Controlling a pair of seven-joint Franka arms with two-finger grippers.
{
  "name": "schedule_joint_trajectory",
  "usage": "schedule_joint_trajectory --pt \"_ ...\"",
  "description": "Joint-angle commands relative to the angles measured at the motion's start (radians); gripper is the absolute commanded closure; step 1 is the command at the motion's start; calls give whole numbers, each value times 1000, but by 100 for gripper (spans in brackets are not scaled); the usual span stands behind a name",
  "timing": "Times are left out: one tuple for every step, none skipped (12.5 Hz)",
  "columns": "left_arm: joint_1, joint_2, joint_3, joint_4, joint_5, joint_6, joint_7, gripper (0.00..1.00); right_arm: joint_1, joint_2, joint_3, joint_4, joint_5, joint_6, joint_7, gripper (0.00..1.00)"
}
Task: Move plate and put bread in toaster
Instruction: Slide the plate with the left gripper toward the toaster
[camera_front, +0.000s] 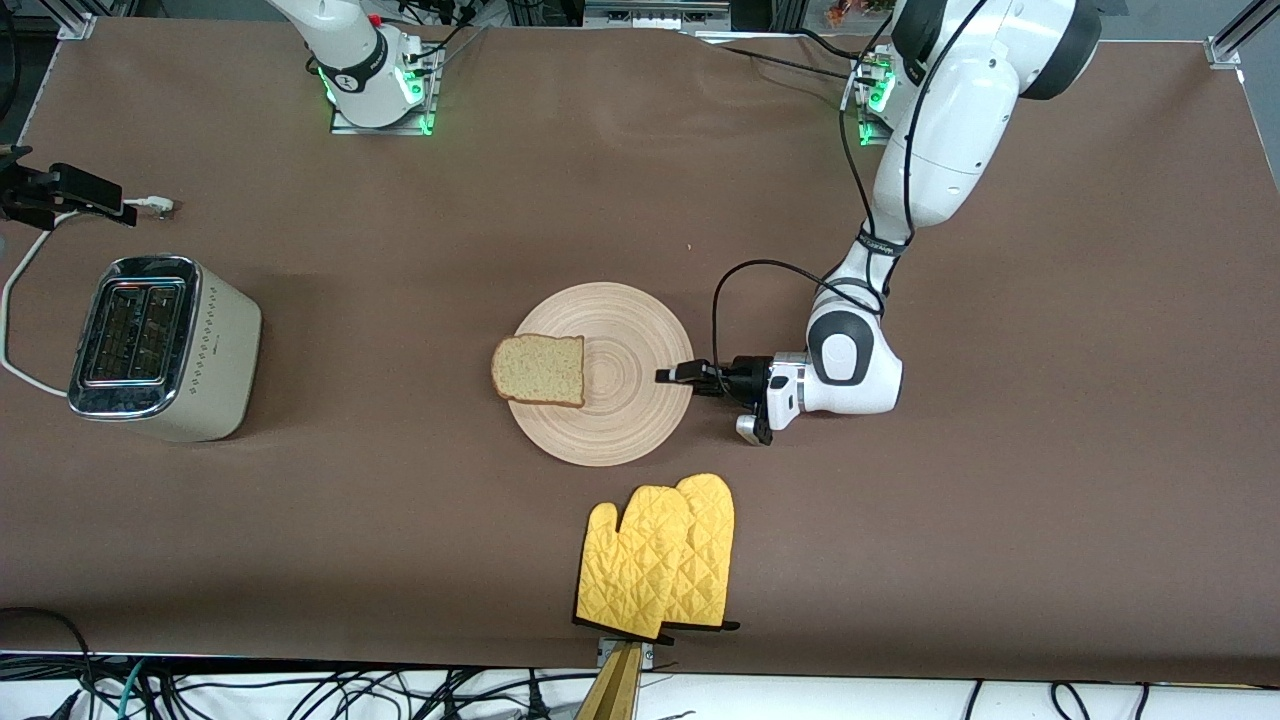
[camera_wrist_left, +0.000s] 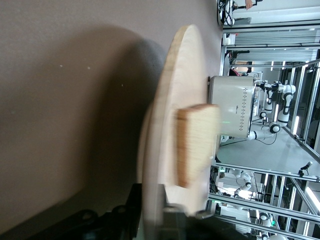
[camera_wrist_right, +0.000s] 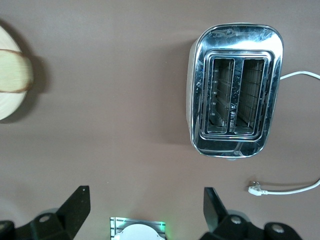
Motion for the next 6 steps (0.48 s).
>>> schedule_joint_trajectory --pt "-4 -7 8 2 -29 -13 -6 70 -6 -3 -3 2 15 -11 -3 0" --pt "-4 -7 8 2 -29 -13 -11 70 -7 -3 -3 2 15 -11 -3 0" --pt "-4 -8 8 0 -29 -13 -17 70 -7 -3 -3 2 15 -9 -3 0" --pt "1 -13 9 -1 -28 -15 -21 48 -7 -3 -3 2 15 -11 -3 0" --pt "9 -21 13 -18 -28 -18 -11 0 -7 -3 -3 2 15 -11 -3 0" --pt "22 -33 17 -30 -26 -30 -14 0 -7 -3 -3 0 15 -11 -3 0"
